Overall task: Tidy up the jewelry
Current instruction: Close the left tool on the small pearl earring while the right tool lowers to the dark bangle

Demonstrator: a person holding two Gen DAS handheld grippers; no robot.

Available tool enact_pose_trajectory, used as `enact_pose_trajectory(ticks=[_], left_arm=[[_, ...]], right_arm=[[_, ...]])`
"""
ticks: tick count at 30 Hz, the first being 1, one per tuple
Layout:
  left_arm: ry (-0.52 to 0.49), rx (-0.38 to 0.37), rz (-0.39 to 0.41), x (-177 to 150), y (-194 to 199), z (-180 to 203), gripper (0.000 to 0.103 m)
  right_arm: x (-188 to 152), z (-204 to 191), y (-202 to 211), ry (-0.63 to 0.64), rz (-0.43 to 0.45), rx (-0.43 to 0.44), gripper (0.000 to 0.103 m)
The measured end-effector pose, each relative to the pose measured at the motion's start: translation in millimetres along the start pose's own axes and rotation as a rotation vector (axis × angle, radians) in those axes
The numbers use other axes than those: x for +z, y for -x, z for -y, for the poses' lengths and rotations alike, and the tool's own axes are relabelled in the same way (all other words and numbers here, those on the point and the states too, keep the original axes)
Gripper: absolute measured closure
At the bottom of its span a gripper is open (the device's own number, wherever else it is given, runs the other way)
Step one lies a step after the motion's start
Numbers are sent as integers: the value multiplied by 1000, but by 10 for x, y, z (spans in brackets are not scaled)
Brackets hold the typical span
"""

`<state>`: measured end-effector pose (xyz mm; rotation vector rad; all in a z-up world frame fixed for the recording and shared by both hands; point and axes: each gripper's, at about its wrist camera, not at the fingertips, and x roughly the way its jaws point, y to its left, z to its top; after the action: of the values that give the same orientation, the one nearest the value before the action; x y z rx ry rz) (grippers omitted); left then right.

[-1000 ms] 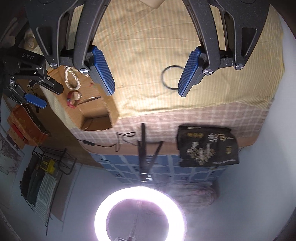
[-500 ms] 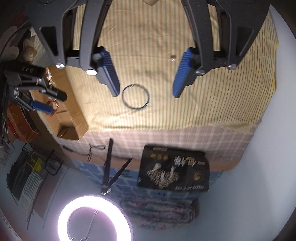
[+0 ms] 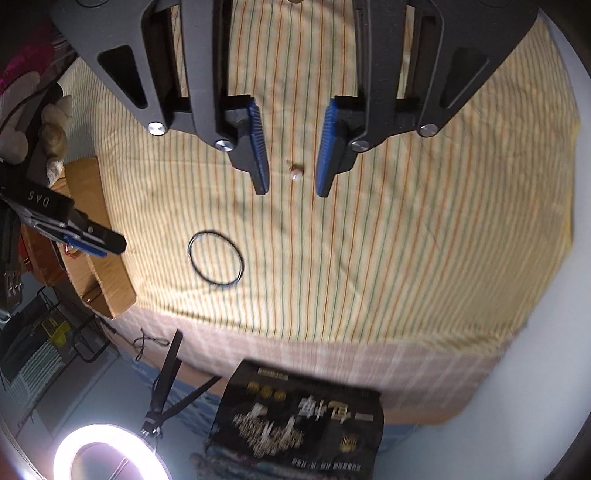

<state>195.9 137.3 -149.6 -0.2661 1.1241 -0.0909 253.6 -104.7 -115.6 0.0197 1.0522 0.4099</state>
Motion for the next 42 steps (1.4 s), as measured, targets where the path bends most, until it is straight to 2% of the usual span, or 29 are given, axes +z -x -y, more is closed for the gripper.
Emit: enact_pose_trajectory(ticks=[4,9,17,24,29,42], left_arm=[[37,-25,-53,-58,-189,-61,86],[50,-23,-73,-58,-290,-29,86],[69,-18,-87,-26,-392,-52,86],[64,-7,-97,-28,-462,-33,87],[59,2,-105,-29,-503,-29,91],[71,15,-115,-1,-597,-51,95]], right_arm=[[-3,-51,-136,4,-30,20,40],[17,-45,-299,-27,-63,50,59],[56,2,-517,-72,-95,69,71],[89,-16,-627,-84,-106,80,74],[121,-33,-706,-107,-110,92,78],[140,-115,-868,-70,-117,44,81]])
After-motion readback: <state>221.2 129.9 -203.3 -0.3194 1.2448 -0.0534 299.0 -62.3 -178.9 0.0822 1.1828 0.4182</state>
